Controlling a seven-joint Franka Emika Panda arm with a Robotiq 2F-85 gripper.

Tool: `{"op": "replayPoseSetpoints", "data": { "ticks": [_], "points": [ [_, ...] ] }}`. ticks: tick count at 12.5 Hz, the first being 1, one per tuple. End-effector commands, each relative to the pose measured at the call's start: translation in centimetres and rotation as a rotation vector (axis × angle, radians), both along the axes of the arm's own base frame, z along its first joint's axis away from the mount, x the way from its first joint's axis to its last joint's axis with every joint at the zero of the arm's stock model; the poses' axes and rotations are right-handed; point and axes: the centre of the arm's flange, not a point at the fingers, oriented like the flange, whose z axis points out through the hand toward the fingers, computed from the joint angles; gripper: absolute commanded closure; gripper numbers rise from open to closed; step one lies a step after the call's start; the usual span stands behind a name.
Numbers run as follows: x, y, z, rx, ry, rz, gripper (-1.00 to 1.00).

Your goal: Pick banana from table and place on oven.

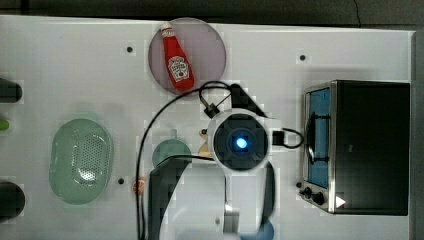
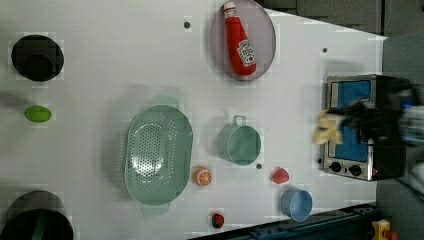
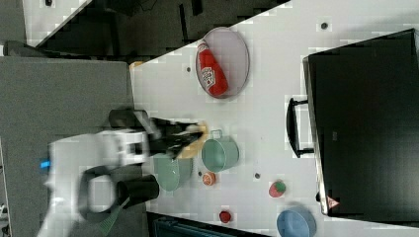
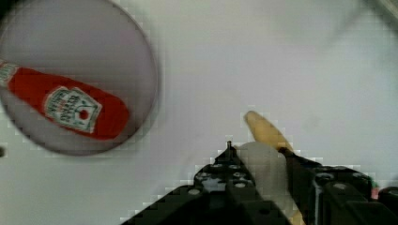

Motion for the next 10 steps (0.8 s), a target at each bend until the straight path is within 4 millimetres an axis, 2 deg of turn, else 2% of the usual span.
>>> {"op": "replayPoseSetpoints", "data": {
  "ticks": [1,3,6,8,10],
  "points": [
    [-0.5,-0.3,6.1,-0.014,0.063,-0.028,0.47],
    [-0.2,-1.0,9.7,-0.012,0.088,-0.045,0.47],
    [1.1,-4.5,12.7,-0.003,0.059,-0.104,0.47],
    [1.5,-8.4,12.6,0.003,0.059,-0.134,0.47],
    [1.3,-12.9,11.2,0.006,0.077,-0.129,0.47]
  ]
}}
